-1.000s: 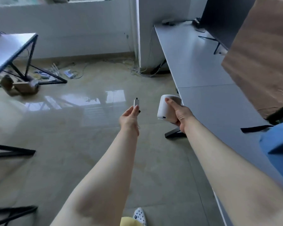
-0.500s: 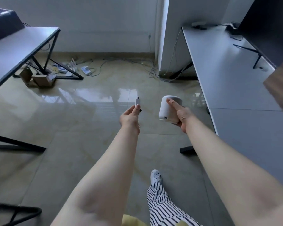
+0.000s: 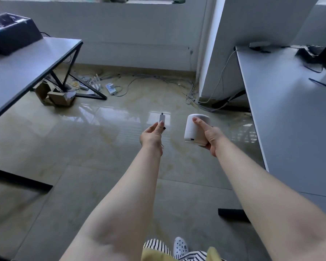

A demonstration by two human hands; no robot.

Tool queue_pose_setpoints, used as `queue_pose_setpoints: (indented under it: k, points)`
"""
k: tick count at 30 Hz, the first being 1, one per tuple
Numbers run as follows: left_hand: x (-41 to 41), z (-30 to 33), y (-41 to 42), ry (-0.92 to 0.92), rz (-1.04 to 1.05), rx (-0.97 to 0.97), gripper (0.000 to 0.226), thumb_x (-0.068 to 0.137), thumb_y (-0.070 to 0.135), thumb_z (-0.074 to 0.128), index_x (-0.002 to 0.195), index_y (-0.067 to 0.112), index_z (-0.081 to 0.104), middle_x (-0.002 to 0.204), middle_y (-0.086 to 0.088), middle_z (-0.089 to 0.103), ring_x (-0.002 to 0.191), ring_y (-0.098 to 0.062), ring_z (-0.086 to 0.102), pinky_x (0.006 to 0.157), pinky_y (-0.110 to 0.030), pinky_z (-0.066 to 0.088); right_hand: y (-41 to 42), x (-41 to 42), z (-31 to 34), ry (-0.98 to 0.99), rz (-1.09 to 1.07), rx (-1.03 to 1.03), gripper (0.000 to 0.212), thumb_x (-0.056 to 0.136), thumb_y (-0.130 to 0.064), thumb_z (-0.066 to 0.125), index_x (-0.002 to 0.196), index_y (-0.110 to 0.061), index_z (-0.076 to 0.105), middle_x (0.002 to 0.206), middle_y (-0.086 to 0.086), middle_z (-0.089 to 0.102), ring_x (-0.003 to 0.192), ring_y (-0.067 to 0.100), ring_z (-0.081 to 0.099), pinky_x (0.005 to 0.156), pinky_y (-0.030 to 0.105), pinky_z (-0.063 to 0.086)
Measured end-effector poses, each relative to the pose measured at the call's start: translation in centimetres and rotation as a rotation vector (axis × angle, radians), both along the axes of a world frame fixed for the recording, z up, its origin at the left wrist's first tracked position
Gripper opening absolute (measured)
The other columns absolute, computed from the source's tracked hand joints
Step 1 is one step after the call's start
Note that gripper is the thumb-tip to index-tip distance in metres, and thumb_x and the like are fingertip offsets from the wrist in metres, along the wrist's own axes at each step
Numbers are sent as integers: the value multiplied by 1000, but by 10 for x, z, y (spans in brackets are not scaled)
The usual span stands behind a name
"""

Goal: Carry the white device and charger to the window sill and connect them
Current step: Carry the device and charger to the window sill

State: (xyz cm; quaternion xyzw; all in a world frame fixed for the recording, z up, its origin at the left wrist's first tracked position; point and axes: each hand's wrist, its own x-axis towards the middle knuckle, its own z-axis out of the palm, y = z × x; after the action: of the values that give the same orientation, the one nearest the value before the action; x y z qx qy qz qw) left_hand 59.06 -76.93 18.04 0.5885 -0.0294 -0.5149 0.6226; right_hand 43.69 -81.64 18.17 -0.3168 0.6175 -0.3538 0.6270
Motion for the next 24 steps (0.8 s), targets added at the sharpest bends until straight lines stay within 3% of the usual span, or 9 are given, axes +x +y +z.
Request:
queue_pose_setpoints:
  k: [4, 7, 10, 12, 16, 20, 24]
  points:
    - [20, 1, -48, -14, 13, 9, 34, 81, 18, 73, 113, 8, 64, 110, -11, 69, 65, -4, 65, 40, -15, 36, -53, 19, -6, 5, 23, 21, 62, 74, -44, 75, 120, -11, 51, 114, 9, 59, 97, 26, 59, 82, 40, 54]
    - [39, -5, -86, -17, 22, 14, 24, 81, 17, 73, 102, 13, 63, 103, -9, 69, 49, 3, 64, 40, -16, 35, -91, 37, -11, 0, 34, 34, 60, 75, -43, 74, 120, -11, 51, 112, 9, 59, 96, 26, 58, 82, 39, 54]
    - [58, -10, -128, 12, 36, -5, 25, 82, 13, 72, 105, 11, 63, 104, -10, 67, 68, -6, 65, 50, -20, 42, -131, 56, -16, -4, 31, 30, 63, 75, -43, 74, 124, -10, 52, 111, 9, 60, 93, 26, 60, 75, 34, 53]
    - [75, -12, -161, 19, 45, -30, 32, 82, 11, 72, 112, 6, 63, 100, -10, 66, 71, -7, 63, 45, -14, 47, -161, 71, -19, -9, 23, 20, 61, 76, -42, 74, 123, -10, 52, 111, 9, 60, 93, 25, 60, 69, 32, 53]
    - [116, -12, -234, 0, 24, -45, 32, 82, 12, 72, 112, 5, 64, 81, -3, 66, 70, -6, 62, 38, -9, 41, -230, 106, -18, 2, 0, 28, 70, 74, -44, 75, 128, -8, 50, 113, 9, 60, 88, 23, 61, 62, 31, 53]
    - [162, -6, -308, -14, -8, -45, 36, 81, 12, 73, 114, 3, 63, 81, -1, 66, 72, -6, 62, 56, -14, 47, -302, 146, -11, -5, -29, 24, 71, 73, -45, 76, 128, -8, 50, 122, 11, 60, 95, 25, 60, 64, 31, 53]
    - [203, 1, -375, -63, -47, -28, 25, 81, 15, 73, 104, 11, 63, 93, -5, 67, 70, -5, 62, 40, -12, 38, -364, 180, -10, -5, -65, 35, 76, 70, -49, 77, 128, -7, 50, 126, 12, 59, 105, 28, 60, 65, 33, 54]
